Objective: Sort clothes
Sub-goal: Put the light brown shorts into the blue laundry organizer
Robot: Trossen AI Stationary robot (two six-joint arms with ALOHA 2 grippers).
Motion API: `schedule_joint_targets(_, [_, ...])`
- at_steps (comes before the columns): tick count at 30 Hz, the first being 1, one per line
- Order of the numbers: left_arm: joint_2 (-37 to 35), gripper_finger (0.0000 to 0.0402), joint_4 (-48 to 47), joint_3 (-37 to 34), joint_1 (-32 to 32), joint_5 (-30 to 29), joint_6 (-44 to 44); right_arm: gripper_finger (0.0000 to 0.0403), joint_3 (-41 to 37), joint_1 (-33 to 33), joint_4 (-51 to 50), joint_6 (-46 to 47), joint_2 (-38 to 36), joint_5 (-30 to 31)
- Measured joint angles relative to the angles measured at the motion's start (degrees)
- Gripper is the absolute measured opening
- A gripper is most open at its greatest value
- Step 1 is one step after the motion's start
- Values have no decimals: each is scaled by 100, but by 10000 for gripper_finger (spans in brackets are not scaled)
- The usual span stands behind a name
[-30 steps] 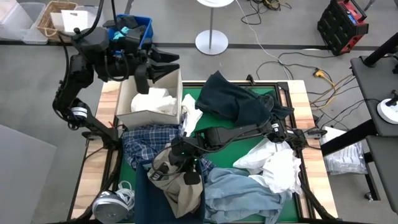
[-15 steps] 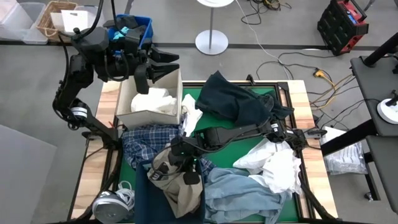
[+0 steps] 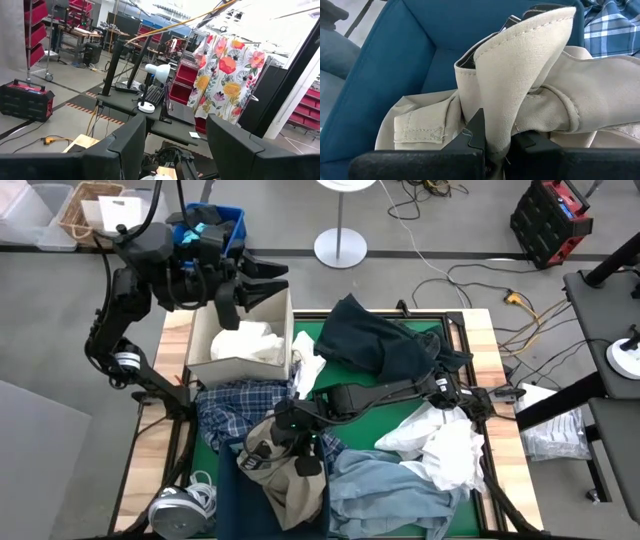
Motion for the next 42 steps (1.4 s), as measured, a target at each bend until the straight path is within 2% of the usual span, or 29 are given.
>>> schedule_joint_targets(42, [416, 187, -26, 2, 0, 2, -260, 23, 0, -22, -98, 16, -9, -50])
